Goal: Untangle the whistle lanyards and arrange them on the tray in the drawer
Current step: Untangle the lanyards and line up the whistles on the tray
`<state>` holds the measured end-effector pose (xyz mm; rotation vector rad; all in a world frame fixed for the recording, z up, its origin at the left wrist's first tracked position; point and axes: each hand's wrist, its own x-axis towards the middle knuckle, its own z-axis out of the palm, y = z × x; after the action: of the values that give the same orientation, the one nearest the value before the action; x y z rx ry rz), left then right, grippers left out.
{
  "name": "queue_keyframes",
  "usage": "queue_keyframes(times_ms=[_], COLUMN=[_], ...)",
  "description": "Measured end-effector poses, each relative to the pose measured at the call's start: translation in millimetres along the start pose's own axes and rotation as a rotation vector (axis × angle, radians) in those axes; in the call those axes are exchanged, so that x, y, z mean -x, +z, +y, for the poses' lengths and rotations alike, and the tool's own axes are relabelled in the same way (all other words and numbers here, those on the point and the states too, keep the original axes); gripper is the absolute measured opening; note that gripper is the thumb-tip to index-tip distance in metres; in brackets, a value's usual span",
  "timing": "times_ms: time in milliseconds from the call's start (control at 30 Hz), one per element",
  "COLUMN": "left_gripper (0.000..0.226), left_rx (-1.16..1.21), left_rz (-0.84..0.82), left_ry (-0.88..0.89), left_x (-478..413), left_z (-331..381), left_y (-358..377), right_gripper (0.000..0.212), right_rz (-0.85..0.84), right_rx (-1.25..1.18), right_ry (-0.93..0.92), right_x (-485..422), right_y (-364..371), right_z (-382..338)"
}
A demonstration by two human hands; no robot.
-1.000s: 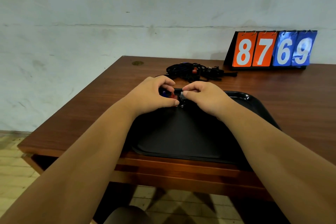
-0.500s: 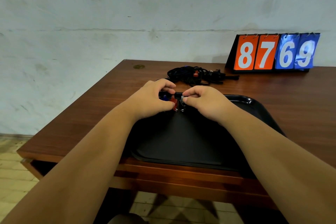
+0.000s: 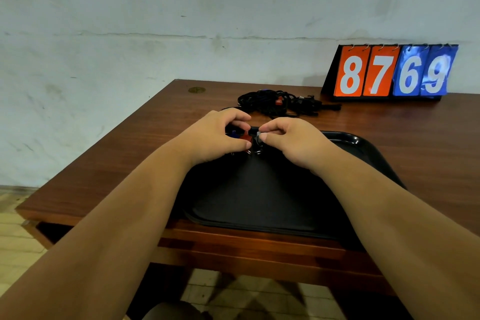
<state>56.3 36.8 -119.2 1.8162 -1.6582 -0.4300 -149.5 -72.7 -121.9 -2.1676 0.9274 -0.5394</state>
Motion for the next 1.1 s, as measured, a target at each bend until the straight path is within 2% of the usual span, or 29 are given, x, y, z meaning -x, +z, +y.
queue_keyframes(times_ms=[133,267,433,800,1100], left_gripper=[0.05,0.036,0.038,0.042,0.034], left_rx=[0.004,0.17,0.295,0.309,0.293], left_rz=[0.047,0.144,0.268,0.276,0.294], left_ry=[-0.003,-0.09,-0.203,-0.196,-0.195], left_x=[0.3,-3.0,-5.7,2.3,4.4], left_z=[-2.8,-2.4,-1.6,1.1,2.5], left_y=[0.3,1.5,-0.7,1.0,-1.2], right_gripper=[0.026,0.027,0.028,0.028,0.03], right_rz=[0.022,0.013,0.011,0.026,0.078], right_rx=[0.028,0.033,0.043,0.019,-0.015], right_ry=[-0.008,0.003,0.015,0.016,0.067], right_x=[0.1,-0.4,-1.2,4.8,6.7], right_y=[-1.2,-1.5,-1.9,-2.8,-3.5], right_z=[2.1,1.3,0.8,0.5,-3.7])
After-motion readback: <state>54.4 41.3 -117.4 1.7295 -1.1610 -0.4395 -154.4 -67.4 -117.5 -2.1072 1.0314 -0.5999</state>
